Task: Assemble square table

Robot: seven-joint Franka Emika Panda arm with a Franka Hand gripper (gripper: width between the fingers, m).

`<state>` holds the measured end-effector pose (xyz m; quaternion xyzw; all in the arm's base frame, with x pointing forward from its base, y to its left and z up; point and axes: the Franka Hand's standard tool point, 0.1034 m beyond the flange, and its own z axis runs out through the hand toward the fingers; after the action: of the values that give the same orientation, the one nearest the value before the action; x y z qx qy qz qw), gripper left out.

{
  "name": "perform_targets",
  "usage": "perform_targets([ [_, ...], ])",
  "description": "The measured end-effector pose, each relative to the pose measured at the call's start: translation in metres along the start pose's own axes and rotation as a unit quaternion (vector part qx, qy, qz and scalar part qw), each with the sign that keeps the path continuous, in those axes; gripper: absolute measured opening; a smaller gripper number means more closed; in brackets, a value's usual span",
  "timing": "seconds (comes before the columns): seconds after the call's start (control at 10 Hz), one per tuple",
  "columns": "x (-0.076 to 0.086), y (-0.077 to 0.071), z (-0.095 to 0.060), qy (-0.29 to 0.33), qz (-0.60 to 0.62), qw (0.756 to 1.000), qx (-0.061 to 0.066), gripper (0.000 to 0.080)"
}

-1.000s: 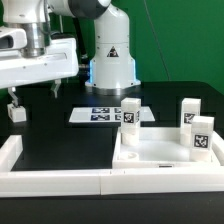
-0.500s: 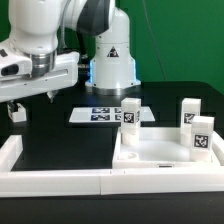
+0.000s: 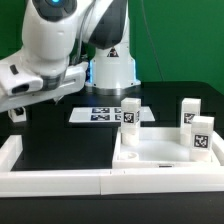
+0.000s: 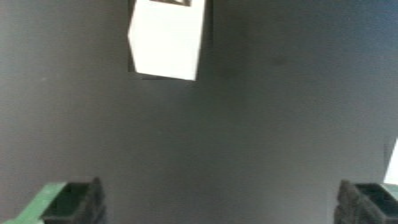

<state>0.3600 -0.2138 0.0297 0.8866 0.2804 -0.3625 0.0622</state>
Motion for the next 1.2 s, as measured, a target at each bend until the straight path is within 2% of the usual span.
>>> perform_targets([
  [0.1,-0.014,0.007,0.011,-0.005,0.019,1.0,0.005,0.0649],
  [0.2,-0.016,0.009,0.011,-0.006,0.029,1.0,0.005,0.0649],
  [0.7,-0.014,0.007,0.013,-0.007,0.026,1.0,0.005,0.0649],
  [1.0,-0.023,0.0,0.049,-0.02,0.05,0.999,0.004,0.0649],
  [1.2,-0.032,0.004,0.061,-0.024,0.041,0.999,0.012,0.0649],
])
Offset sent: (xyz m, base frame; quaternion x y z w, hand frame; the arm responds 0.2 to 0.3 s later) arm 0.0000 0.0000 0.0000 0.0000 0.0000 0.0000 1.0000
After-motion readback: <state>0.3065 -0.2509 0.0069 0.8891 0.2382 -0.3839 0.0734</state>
